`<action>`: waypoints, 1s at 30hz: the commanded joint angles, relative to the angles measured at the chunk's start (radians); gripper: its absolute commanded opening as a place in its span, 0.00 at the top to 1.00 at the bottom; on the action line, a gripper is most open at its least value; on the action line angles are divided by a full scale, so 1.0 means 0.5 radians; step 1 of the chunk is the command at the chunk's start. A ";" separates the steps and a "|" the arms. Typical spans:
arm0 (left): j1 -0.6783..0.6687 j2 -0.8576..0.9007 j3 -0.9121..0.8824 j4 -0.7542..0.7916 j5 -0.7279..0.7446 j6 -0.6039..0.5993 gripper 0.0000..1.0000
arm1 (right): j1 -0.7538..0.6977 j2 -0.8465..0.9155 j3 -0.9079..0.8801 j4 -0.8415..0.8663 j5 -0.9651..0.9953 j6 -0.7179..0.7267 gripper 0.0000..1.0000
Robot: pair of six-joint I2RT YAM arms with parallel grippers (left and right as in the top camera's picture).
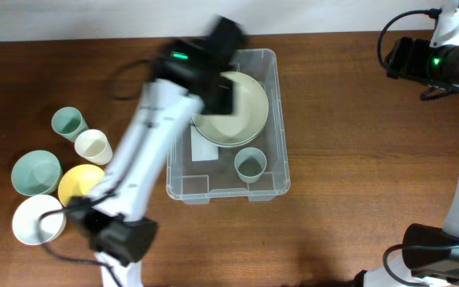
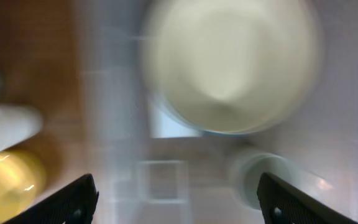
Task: Pack container
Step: 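Return the left gripper to the cream cup and grasp it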
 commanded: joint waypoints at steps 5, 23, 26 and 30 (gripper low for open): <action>0.760 -0.060 -0.188 -0.131 -0.107 -0.031 0.16 | -0.008 0.011 -0.011 -0.001 0.020 0.010 0.12; 1.197 -0.060 -1.548 0.872 0.208 0.150 0.25 | -0.008 0.011 -0.011 -0.002 0.020 0.011 0.12; 1.197 -0.060 -1.591 0.932 0.201 0.150 0.47 | -0.008 0.011 -0.011 -0.003 0.020 0.010 0.12; 1.197 -0.060 -1.565 0.969 0.201 0.164 0.77 | -0.008 0.011 -0.011 -0.013 0.020 0.010 0.12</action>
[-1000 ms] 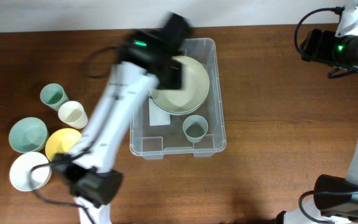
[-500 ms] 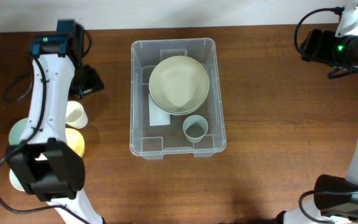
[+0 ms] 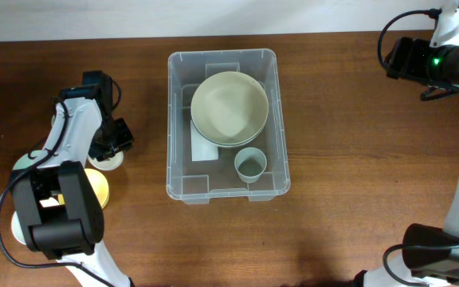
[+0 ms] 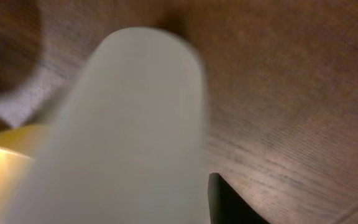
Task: Pack container
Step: 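Return the left gripper to the cream cup and grasp it, then lower the cream cup with the left gripper into the grey cup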
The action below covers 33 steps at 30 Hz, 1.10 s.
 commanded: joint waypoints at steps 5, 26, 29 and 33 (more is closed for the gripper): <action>0.005 0.002 0.131 -0.003 0.007 0.069 0.99 | -0.008 0.011 -0.011 -0.015 0.020 0.009 0.12; -1.148 -0.318 1.003 -0.603 0.251 0.074 1.00 | -0.008 0.011 -0.011 -0.014 0.021 0.009 0.12; -1.349 -0.291 1.003 -0.585 0.327 0.074 0.99 | -0.008 0.011 -0.011 -0.015 0.020 0.009 0.12; -1.487 -0.243 1.003 -0.583 0.360 0.074 1.00 | -0.008 0.011 -0.011 -0.016 0.020 0.010 0.12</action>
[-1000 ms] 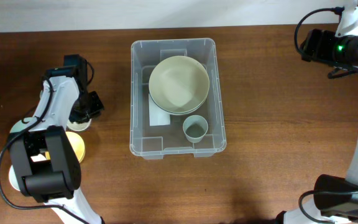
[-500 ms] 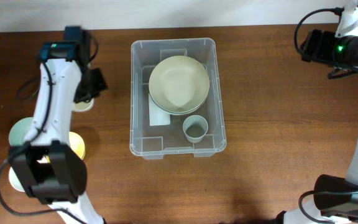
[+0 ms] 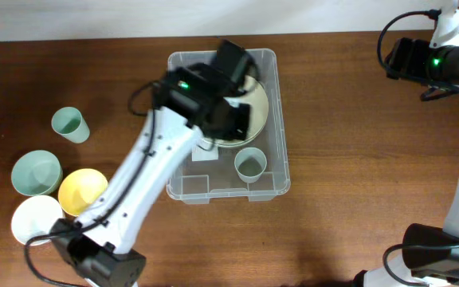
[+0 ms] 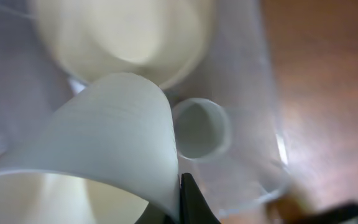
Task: Pack container
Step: 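Lower the cream cup with the left gripper into the grey cup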
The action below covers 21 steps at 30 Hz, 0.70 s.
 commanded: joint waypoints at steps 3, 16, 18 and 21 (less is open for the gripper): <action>-0.110 0.099 0.004 -0.021 0.122 0.032 1.00 | -0.008 0.010 -0.011 -0.005 0.019 0.009 0.12; -0.166 0.348 0.004 -0.072 0.217 0.034 0.99 | -0.008 0.010 -0.011 -0.006 0.019 0.009 0.12; -0.166 0.365 0.004 -0.072 0.227 0.033 0.99 | -0.008 0.010 -0.011 -0.006 0.019 0.008 0.12; -0.166 0.383 0.004 -0.072 0.265 0.033 1.00 | -0.008 0.010 -0.011 -0.006 0.019 0.008 0.12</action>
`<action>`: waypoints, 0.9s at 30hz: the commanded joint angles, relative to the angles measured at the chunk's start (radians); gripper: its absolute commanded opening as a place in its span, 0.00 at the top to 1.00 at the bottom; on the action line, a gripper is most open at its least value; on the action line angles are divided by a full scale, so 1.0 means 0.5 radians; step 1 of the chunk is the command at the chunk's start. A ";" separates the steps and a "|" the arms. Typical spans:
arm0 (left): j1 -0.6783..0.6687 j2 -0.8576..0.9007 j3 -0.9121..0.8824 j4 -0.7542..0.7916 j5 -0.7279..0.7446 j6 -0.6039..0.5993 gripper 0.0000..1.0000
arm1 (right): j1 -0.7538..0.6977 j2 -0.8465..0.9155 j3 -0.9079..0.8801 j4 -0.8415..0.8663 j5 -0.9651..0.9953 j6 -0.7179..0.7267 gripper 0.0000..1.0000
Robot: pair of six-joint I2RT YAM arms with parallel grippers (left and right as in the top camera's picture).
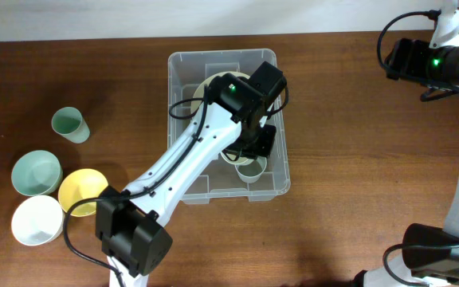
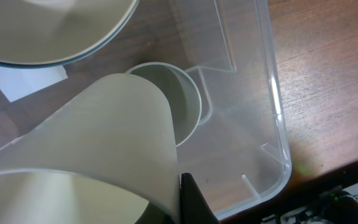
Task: Pack container
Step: 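Lower the cream cup with the left gripper into the grey cup, then move the left gripper back to the mint cup and grasp it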
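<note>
The clear plastic container (image 1: 281, 171) stands mid-table. A cream bowl (image 2: 55, 31) and a pale green cup (image 2: 176, 102) sit inside it. My left gripper (image 1: 255, 143) hangs over the container's front right part, shut on a cream cup (image 2: 104, 149). That cup fills the left wrist view and hovers just beside and above the green cup; one dark fingertip (image 2: 190, 198) shows against its wall. The right arm (image 1: 433, 60) is folded up at the far right edge, and its fingers cannot be made out.
On the table's left side stand a green cup (image 1: 68, 124), a green bowl (image 1: 36, 173), a yellow bowl (image 1: 82, 190) and a white bowl (image 1: 37, 219). A white label (image 2: 27, 84) lies on the container floor under the bowl.
My left gripper, still holding the cream cup, has shifted from beside the bowl toward the container's front right. It now sits lower, right by the green cup.
First my left gripper was open over the container while the cream cup stood on the table by the green cup. Then it was down at that cream cup on the left. Later the cup was off the table and held over the container, now near the green cup.
</note>
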 commanded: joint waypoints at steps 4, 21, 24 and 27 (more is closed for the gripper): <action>-0.010 0.034 0.004 -0.003 0.073 0.033 0.60 | -0.008 0.010 -0.011 0.001 0.019 0.010 0.12; 0.941 -0.192 0.234 -0.069 -0.661 0.058 0.13 | -0.008 0.010 -0.011 -0.001 0.056 0.010 0.12; 1.285 -0.125 0.232 0.004 -0.640 0.079 0.14 | -0.008 0.010 -0.011 -0.001 0.056 0.010 0.12; 1.548 -0.015 0.232 0.050 -0.518 0.095 0.14 | -0.008 0.010 -0.011 -0.001 0.056 0.010 0.12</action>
